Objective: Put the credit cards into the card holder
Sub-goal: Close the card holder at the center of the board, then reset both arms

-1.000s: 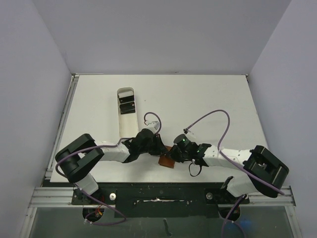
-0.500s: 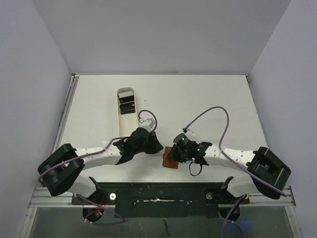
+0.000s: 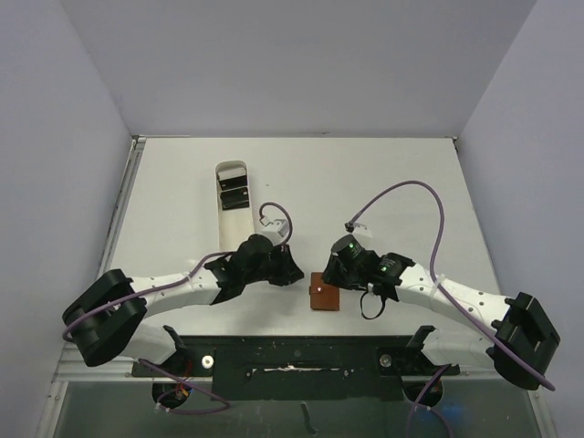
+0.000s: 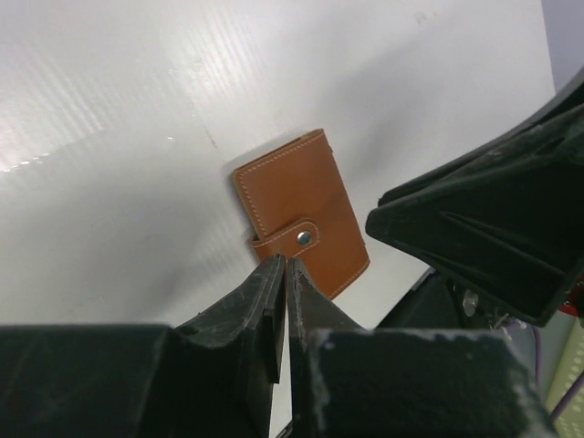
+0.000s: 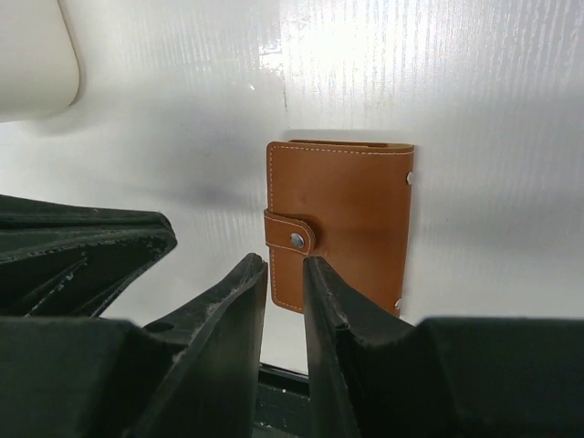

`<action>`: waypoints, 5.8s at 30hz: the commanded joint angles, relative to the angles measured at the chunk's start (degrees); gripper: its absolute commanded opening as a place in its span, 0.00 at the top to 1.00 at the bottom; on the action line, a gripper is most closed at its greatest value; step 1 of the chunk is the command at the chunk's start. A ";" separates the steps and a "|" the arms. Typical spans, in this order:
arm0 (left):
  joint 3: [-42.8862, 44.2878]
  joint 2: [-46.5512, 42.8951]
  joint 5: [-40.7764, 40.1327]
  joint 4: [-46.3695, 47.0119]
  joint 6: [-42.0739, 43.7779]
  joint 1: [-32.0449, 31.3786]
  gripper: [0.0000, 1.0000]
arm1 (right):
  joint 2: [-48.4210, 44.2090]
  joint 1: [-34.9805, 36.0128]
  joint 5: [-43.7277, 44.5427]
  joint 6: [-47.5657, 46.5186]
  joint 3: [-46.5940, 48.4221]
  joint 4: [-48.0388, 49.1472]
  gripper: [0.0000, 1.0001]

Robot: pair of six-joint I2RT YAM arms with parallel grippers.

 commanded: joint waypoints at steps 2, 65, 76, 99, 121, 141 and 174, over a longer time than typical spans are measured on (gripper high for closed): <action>0.60 3.71 6.94 9.03 -2.62 -1.62 0.97 | -0.55 -0.11 -0.08 -1.34 -0.80 0.84 0.76; 11.55 20.50 0.97 4.96 1.24 -1.63 0.97 | 1.28 -1.59 -3.43 0.46 -9.97 13.21 1.00; 11.71 20.64 -0.87 3.28 2.57 -1.62 0.97 | 1.24 -2.15 -2.94 1.33 -12.32 13.71 1.00; 11.19 15.20 3.34 2.62 -0.33 -2.83 1.00 | 2.31 -4.57 -3.90 2.24 -16.85 15.49 1.00; 9.08 19.62 4.54 1.58 -3.44 -4.08 1.00 | 5.59 -4.91 -5.61 4.29 -19.18 17.16 1.00; 12.49 13.97 -2.16 -5.40 -3.75 -3.33 0.98 | 3.90 -4.97 -3.30 -1.33 -10.01 11.01 0.80; 6.40 -40.30 -17.72 -21.61 2.59 -1.69 0.28 | -40.99 -4.62 15.12 -8.65 2.38 -13.56 0.02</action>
